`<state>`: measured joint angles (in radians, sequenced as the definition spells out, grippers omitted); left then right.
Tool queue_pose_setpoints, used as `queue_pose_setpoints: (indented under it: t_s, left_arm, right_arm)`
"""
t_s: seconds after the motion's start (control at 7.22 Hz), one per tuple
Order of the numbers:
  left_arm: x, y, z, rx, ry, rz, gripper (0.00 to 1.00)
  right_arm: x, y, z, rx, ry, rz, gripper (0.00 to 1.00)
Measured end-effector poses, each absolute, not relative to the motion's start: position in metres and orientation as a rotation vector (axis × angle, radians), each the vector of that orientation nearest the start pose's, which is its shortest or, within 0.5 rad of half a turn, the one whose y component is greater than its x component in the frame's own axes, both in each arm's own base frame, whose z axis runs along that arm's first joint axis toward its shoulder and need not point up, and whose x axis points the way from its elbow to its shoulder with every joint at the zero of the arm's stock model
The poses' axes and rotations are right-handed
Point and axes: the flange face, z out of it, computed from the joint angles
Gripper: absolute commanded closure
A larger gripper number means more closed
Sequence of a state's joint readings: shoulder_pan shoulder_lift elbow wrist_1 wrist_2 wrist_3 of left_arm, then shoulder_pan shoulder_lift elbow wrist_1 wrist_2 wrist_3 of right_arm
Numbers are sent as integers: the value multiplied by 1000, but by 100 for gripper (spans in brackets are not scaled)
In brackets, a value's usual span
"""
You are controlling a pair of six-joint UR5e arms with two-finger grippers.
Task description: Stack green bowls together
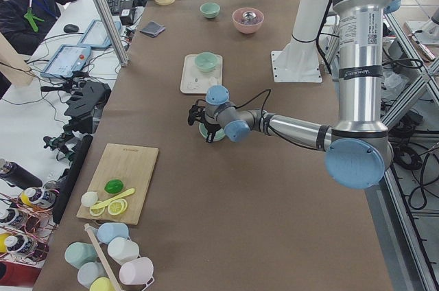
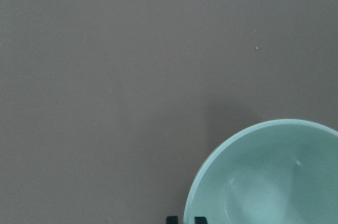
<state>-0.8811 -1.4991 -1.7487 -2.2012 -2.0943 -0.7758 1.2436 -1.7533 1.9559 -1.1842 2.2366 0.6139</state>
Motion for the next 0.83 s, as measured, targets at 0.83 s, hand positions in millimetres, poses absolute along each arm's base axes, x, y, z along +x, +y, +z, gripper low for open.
queue_pose_setpoints:
  t_s: [0.83]
  left_arm:
    - [249, -432, 544, 197, 848, 115, 88]
  right_arm:
    - [-71, -434, 512, 211, -831, 74, 0]
